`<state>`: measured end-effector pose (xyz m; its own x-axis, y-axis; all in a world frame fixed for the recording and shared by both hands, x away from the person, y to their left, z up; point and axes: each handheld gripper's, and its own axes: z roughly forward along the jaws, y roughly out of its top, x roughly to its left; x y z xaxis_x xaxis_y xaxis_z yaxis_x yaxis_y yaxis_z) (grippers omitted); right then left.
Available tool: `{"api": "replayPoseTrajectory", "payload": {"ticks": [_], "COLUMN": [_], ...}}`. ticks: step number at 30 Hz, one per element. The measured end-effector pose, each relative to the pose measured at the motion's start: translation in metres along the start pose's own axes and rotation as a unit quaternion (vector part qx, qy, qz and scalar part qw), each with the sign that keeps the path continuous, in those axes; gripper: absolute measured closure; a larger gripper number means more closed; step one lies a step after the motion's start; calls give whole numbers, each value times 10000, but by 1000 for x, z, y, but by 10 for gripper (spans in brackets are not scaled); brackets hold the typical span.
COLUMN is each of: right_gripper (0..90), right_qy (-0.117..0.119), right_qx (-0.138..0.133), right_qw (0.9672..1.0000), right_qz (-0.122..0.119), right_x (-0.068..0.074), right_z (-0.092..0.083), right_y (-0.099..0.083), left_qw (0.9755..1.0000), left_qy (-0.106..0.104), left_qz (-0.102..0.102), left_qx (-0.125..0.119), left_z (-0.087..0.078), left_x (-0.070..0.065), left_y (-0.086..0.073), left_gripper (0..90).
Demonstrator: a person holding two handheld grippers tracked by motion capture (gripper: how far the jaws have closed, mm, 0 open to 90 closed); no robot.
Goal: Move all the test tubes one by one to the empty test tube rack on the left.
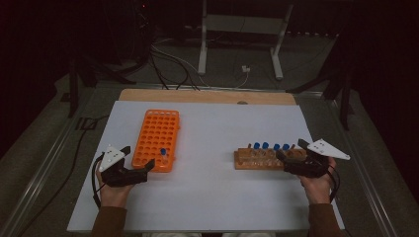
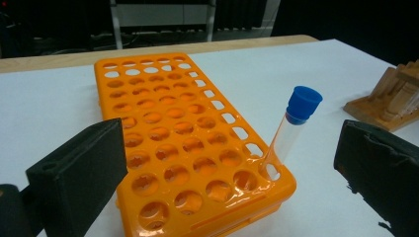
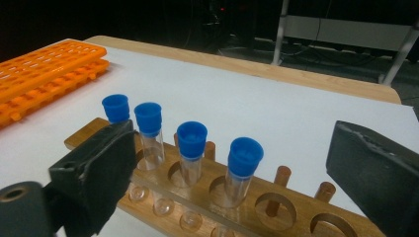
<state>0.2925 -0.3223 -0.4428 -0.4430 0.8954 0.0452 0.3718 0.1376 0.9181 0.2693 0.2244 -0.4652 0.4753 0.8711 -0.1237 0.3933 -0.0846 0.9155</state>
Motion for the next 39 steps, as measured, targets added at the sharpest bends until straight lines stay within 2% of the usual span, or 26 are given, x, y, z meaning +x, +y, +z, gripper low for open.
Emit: {"api": "replayPoseTrajectory", "payload": {"ticks": [7,12,16,22,25,32,37,39], "right_gripper": [39,66,171,488,591,663,675,707], "right_qy": [148,56,88,185,189,113,99,82], "right_qx": [12,199,204,313,361,458,397,386], "right_qw": [9999,9997,9997,9991,9989,9988,9991,9991], "right_qz": [33,-99,-121,-234,-236,-144,-107,-140], "right_x": [-4,-4,-4,-6,-7,-9,-10,-9], "right_z": [-2,2,2,3,5,11,14,15], "right_y": [-5,-8,-9,-13,-15,-19,-20,-20], "left_qw": [10000,9999,9999,9999,9999,9999,9999,9999], "left_qy": [39,46,55,70,65,72,73,76], "left_qz": [45,90,85,77,79,95,91,94], "left_qx": [15,58,34,53,58,83,82,83], "left_z": [0,3,2,3,3,5,5,5], "left_x": [-2,-3,-2,-1,-1,-2,-2,-2], "left_y": [1,0,0,0,-1,-1,-1,-1], "left_gripper": [6,6,10,11,11,11,11,11]}}
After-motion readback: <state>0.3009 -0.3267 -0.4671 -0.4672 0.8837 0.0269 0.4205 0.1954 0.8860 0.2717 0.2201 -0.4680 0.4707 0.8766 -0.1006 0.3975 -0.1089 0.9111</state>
